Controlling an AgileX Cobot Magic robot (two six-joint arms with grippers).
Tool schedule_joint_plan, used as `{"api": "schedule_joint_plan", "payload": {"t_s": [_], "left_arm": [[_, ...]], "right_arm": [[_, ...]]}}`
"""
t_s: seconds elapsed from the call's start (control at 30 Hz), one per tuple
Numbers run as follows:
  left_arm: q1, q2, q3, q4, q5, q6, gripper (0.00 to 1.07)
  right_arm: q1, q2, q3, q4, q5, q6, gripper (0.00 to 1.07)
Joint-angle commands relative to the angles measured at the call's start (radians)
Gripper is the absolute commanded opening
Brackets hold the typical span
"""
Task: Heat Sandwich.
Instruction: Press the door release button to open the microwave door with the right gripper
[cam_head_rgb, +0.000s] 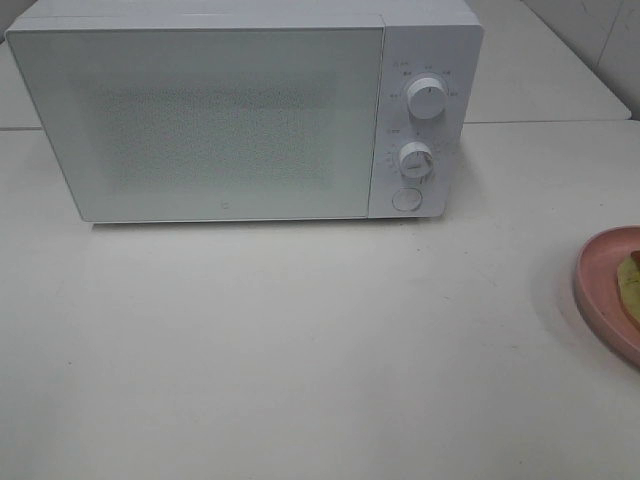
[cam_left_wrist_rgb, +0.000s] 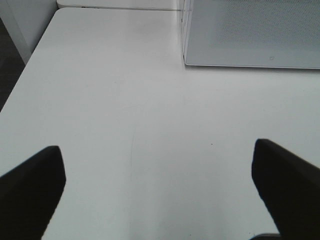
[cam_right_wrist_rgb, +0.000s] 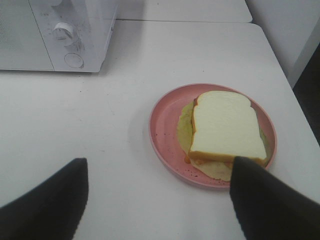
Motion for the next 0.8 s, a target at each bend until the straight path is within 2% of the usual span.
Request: {"api": "schedule_joint_plan", "payload": {"t_s": [0.03, 0.57, 0.8], "left_arm": [[-0.005, -0.016, 0.002, -0.006, -0.009, -0.003, 0.96], [-0.005, -0.016, 0.002, -0.006, -0.009, -0.003, 0.96], [-0.005, -0.016, 0.002, -0.006, -0.009, -0.003, 0.96]], "right_arm": [[-0.003, -0.028, 0.0, -0.002, -0.004, -0.003, 0.75], [-0.003, -0.025, -0.004, 0.0, -0.009, 0.001, 0.75], [-0.003, 0.07, -0.053, 0.0, -0.059, 0.03, 0.75]]}}
